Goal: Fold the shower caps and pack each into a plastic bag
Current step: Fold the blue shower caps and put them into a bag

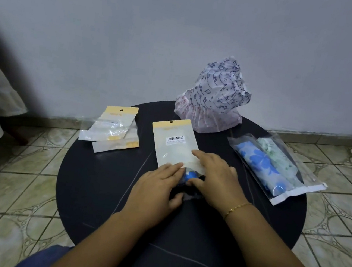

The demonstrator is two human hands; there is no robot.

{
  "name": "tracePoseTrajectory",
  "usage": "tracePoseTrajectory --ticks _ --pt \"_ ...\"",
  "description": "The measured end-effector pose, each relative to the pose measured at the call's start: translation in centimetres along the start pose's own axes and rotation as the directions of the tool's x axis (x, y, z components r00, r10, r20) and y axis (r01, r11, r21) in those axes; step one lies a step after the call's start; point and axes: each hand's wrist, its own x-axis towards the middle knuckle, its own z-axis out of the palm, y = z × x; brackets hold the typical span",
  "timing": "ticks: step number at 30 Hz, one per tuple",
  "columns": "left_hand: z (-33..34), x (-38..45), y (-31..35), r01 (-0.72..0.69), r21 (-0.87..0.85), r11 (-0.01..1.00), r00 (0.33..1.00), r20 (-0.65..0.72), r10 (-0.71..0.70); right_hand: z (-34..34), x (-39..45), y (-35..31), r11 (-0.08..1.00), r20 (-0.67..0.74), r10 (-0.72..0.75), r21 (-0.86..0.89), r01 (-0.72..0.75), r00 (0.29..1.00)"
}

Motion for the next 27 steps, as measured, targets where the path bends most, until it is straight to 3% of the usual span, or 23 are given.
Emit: tracePoseTrajectory --ticks 4,9,13,15,18,20,22,27 --pt "0.0 -0.5 0.0 -0.063 0.031 0.998 0.998 -0.006 0.064 1.2 0.5 0.0 0.990 -0.072 -0.105 -0.107 0.097 0.992" --pt "-0.5 -0.9 -0.3 -0.053 -0.025 0.998 0.998 0.041 0.054 1.8 0.8 -0.4 0.991 -0.032 -0.053 -0.126 0.049 0.998" --pt "-1.6 -1.3 0.0 0.128 -0.290 0.948 0.991 0.061 -0.115 2.2 1.1 -0.5 0.995 0.015 -0.016 0.095 0.015 1.000" --pt "-2.1 -1.3 0.2 0.282 -0.509 0.813 0.959 0.115 -0.260 1.6 0.9 -0.5 0.971 0.055 0.064 0.227 -0.075 0.996" --pt "-2.3 -0.5 1.0 0.370 -0.806 0.461 0.861 0.111 -0.497 0.0 0.4 -0.2 0.924 0.069 0.135 0.351 -0.150 0.988" --pt "-2.5 0.6 1.7 0.442 -0.869 0.221 0.734 0.208 -0.647 -1.5 -0.3 0.2 0.869 0.109 0.165 0.455 -0.197 0.980" --pt "-2.5 1.5 2.8 0.526 -0.850 0.025 0.655 0.385 -0.650 -3.1 -1.2 0.7 0.825 0.177 0.164 0.514 -0.233 0.970" --pt "-1.6 3.4 6.5 0.594 -0.797 -0.110 0.648 0.555 -0.522 -7.6 -3.5 2.7 0.683 0.252 0.202 0.656 -0.321 0.946"
